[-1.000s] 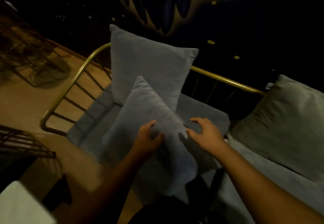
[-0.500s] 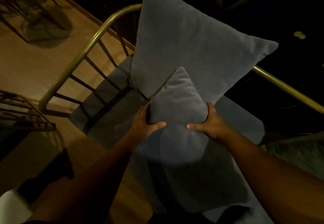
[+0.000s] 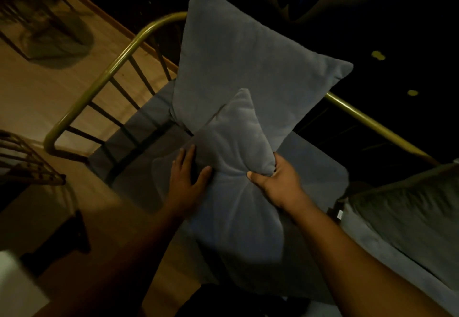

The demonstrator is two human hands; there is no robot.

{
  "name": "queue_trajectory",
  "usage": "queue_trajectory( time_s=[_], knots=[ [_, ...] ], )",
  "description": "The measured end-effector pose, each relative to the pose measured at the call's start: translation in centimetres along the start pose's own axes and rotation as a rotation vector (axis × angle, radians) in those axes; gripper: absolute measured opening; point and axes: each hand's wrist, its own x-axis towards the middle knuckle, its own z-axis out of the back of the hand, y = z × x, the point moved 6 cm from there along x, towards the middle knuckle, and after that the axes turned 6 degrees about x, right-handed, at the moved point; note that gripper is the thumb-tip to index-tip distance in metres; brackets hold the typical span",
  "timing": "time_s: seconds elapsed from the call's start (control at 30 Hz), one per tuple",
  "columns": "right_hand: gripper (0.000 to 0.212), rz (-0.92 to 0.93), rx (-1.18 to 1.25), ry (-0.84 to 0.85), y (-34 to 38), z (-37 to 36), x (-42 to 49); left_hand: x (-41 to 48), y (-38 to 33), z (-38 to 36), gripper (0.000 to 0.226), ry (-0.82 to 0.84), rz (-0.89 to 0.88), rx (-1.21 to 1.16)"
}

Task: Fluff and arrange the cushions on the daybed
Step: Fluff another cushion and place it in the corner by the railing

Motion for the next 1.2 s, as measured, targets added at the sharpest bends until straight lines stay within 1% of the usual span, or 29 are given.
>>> queue_trajectory(
  time_s=[0.1, 0.17, 0.27, 0.33, 0.4, 0.47, 0.5, 0.57, 0.63, 0.73, 0.77, 0.83, 0.9, 0.93, 0.97, 1.03, 1.07, 1.13, 1.2],
  knots=[
    [0.035, 0.055, 0.109, -0.037, 1.0, 2.8, -3.4, -2.0, -0.8, 0.4, 0.078, -0.037, 0.002, -0.097],
    [0.035, 0.091, 0.178, -0.062, 2.1, 5.5, -5.6, -3.8, -1.8, 0.4, 0.076, -0.039, -0.011, -0.113],
    [0.034, 0.187, 0.255, -0.129, 4.1, 10.4, -8.9, -5.8, -4.7, -0.3, 0.083, -0.028, -0.075, -0.177],
    [0.033, 0.253, 0.283, -0.206, 5.3, 14.1, -11.2, -6.7, -7.0, -1.2, 0.086, -0.006, -0.056, -0.266],
    [0.033, 0.327, 0.312, -0.281, 6.3, 17.6, -13.9, -7.3, -8.0, -3.0, 0.080, 0.070, 0.046, -0.415],
    [0.031, 0.380, 0.329, -0.361, 6.7, 21.0, -16.7, -8.0, -8.9, -5.4, 0.073, 0.238, 0.120, -0.545],
    [0.029, 0.390, 0.343, -0.403, 6.6, 22.6, -18.1, -8.5, -9.7, -6.6, 0.076, 0.323, 0.177, -0.625],
    [0.023, 0.405, 0.367, -0.480, 5.8, 25.8, -20.8, -9.5, -12.9, -8.0, 0.082, 0.427, 0.223, -0.733],
    [0.019, 0.411, 0.413, -0.551, 4.2, 28.7, -23.5, -10.4, -16.8, -8.9, 0.078, 0.493, 0.168, -0.767],
    [0.018, 0.374, 0.471, -0.715, 0.7, 32.2, -27.4, -11.7, -21.2, -10.6, 0.079, 0.566, 0.082, -0.698],
    [0.022, 0.356, 0.488, -0.773, -0.8, 33.2, -28.5, -12.4, -22.2, -11.5, 0.078, 0.597, 0.062, -0.675],
    [0.037, 0.321, 0.517, -0.855, -4.1, 34.5, -30.5, -14.1, -23.5, -13.6, 0.079, 0.613, 0.076, -0.604],
    [0.058, 0.255, 0.515, -0.937, -7.4, 35.7, -32.3, -15.7, -23.9, -16.0, 0.094, 0.587, 0.072, -0.509],
    [0.068, 0.205, 0.509, -0.980, -9.0, 36.3, -33.2, -16.9, -24.3, -16.8, 0.097, 0.543, 0.051, -0.464],
    [0.076, 0.160, 0.497, -1.022, -10.5, 37.0, -34.0, -18.0, -24.7, -17.6, 0.095, 0.509, 0.014, -0.414],
    [0.089, 0.088, 0.452, -1.075, -13.3, 38.3, -35.5, -20.4, -25.0, -19.6, 0.095, 0.497, -0.031, -0.337],
    [0.095, 0.048, 0.440, -1.092, -14.6, 38.9, -36.1, -21.9, -25.4, -20.5, 0.094, 0.512, -0.047, -0.316],
    [0.103, -0.051, 0.435, -1.129, -17.4, 40.3, -36.9, -23.7, -25.6, -22.5, 0.080, 0.518, -0.094, -0.311],
    [0.102, -0.138, 0.434, -1.165, -20.0, 41.7, -36.9, -24.9, -25.0, -24.6, 0.067, 0.511, -0.080, -0.261]
  ],
)
